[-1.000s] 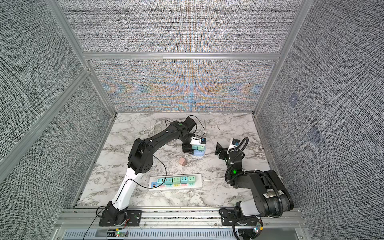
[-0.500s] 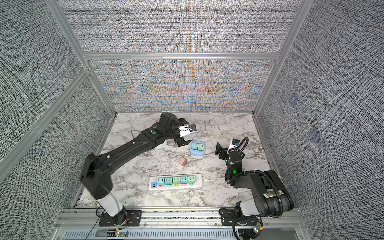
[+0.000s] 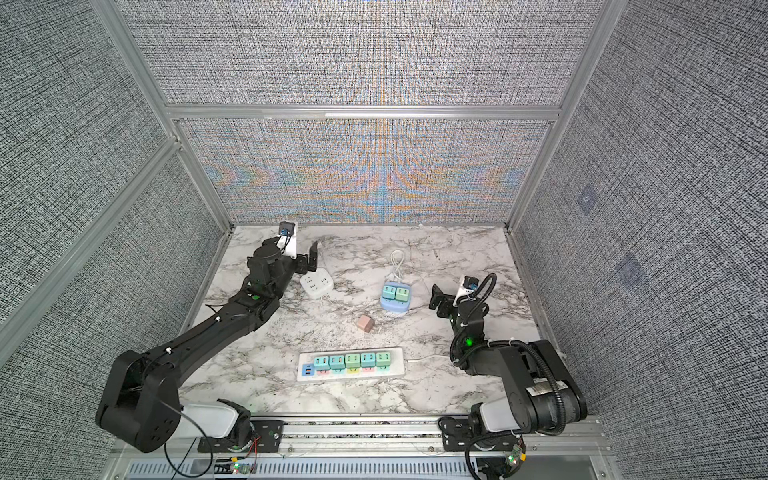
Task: Insert the plug
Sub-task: 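Lift the left gripper and move it over the white square power strip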
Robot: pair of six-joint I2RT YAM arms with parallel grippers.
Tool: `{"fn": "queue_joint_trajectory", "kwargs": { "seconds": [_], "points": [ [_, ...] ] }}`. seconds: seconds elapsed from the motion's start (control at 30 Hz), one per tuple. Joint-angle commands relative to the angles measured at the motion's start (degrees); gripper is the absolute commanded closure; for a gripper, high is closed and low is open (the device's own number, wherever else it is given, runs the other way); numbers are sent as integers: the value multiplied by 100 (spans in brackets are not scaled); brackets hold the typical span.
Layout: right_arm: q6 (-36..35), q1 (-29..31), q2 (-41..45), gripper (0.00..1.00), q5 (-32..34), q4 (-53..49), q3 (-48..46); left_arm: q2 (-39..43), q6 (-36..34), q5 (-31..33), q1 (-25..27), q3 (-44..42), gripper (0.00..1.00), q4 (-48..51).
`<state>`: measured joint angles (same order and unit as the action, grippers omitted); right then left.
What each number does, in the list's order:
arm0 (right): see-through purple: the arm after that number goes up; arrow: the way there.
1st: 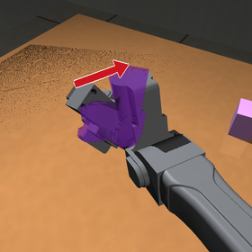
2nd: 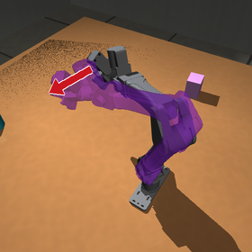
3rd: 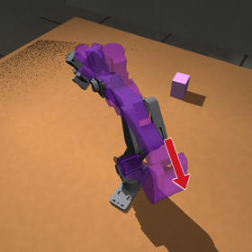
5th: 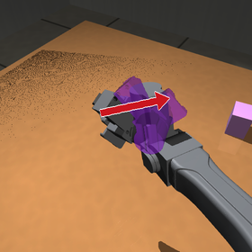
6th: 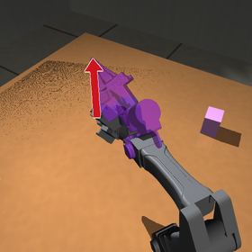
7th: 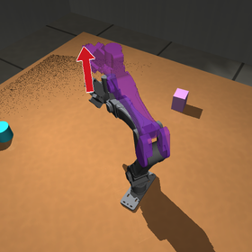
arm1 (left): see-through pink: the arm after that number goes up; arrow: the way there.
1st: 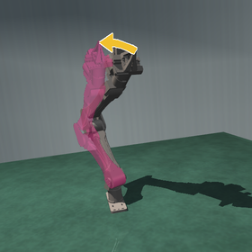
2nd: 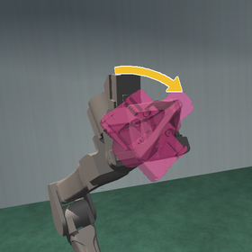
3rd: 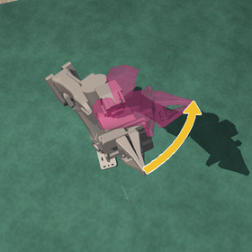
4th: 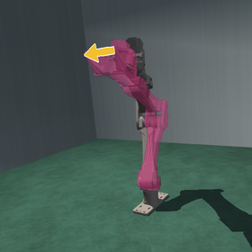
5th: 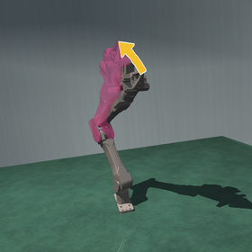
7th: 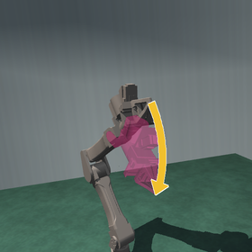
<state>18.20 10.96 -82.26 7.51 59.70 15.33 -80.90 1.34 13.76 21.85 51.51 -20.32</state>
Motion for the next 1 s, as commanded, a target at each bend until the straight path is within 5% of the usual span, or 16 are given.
{"fn": "queue_joint_trajectory", "kwargs": {
  "seconds": [0.0, 0.33, 0.97],
  "points": [
    [18, 3, -18, 0, 23, 49, 37, -316, 827, -193, -268, 154, 1, 388],
    [9, 3, -27, 0, 5, 12, 61, -1842, 1142, 6, -488, 1520, 3, 1673],
    [13, 3, -29, 0, -4, -17, 76, -3457, 978, -160, -497, 3047, 4, 2672]
  ]
}}
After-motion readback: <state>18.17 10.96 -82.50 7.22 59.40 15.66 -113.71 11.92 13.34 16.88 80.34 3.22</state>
